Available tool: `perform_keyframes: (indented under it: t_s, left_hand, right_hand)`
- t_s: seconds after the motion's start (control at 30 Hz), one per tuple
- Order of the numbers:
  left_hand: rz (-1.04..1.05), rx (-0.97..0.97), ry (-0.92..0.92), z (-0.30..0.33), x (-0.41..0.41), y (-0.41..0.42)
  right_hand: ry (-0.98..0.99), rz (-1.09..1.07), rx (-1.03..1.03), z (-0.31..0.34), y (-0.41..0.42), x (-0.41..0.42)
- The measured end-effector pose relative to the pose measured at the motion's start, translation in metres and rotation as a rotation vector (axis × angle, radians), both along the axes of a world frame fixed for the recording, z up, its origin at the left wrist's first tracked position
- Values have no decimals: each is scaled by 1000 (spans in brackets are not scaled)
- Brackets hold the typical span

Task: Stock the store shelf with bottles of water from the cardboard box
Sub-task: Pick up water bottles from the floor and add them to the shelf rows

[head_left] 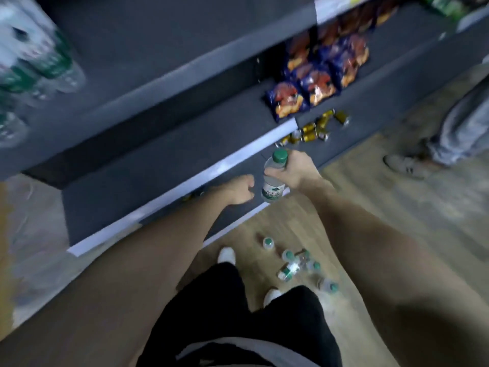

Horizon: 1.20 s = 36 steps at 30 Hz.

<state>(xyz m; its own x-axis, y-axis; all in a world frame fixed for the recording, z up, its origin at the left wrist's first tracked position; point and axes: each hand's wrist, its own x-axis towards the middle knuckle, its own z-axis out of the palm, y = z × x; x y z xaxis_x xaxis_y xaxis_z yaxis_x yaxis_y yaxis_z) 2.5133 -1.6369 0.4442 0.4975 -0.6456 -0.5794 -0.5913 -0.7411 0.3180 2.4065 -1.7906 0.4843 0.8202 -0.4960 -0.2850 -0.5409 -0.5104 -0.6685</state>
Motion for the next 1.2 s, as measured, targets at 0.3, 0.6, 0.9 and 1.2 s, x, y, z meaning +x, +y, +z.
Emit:
perform_keyframes:
  t_s: [0.3,0.6,0.9,1.2]
  left_hand:
    - [131,-266,-46,186,28,33]
    - [414,-776,-191,295,26,103]
    - [749,-926,-403,330,56,178]
    - [910,-1030,-362,353,113,233]
  right_hand:
    - [-161,290,15,216,29,57]
    - [-188,509,93,350,100,98]
    - [-203,672,124,381,167,148]
    - [24,634,-178,337,191,190]
